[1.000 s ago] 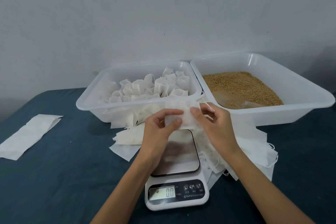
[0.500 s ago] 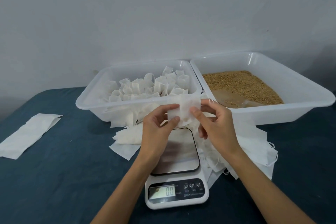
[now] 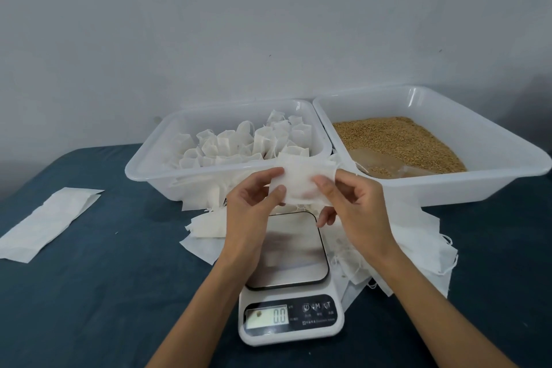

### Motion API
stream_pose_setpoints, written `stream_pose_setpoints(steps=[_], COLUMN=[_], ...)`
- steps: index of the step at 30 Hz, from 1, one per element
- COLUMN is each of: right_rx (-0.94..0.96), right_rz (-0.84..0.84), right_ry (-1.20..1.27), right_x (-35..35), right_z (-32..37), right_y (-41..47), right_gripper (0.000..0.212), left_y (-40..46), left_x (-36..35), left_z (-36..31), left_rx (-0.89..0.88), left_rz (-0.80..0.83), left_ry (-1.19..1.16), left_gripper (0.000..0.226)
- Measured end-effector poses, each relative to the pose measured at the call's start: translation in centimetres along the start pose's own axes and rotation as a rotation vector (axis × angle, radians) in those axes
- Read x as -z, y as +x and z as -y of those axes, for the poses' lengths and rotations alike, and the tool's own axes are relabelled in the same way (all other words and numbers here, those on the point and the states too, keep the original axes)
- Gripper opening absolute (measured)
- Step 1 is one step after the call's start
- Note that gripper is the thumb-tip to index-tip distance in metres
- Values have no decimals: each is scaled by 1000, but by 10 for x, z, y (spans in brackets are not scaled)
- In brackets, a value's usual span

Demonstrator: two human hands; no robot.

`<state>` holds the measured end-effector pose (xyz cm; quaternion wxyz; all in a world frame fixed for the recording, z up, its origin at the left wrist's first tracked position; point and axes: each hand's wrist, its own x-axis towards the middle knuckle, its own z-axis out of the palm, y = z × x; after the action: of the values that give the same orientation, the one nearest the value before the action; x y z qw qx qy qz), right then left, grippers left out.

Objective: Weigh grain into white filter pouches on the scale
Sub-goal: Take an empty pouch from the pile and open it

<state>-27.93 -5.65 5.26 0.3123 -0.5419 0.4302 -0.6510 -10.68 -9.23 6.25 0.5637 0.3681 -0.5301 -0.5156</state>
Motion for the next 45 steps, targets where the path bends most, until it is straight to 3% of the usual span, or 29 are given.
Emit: stream_pose_setpoints(steps=[7,13,23,34,37,42,45], right_rx=[58,152,159,143,114,76,68], right_rz=[-15,12,0,-42,-27,86,237], right_ry=[-100,-255,-222,-206,-233,-356,-477], right_x=[-2,-2,-1,-1,0,5,4], right_z=[8,8,10,15,16,24,36], right_y=[-2,-4,-3,-3,-2,1,4], right_gripper=[42,47,45,45,43,45,43], left_y=[0,2,0,2,-2,-18,-21], left_x=[1,3,4,2,-1,-9,-16], left_z=[2,0,-1,-2,-9,-14,-7], left_rx=[47,102,112,73,-66,-303,-313], left_rz=[10,21,-11,-77,-76,279,338], left_ry=[-41,-133,-112,-8,153,634,702], left_gripper=[27,26,27,22,13,79,74])
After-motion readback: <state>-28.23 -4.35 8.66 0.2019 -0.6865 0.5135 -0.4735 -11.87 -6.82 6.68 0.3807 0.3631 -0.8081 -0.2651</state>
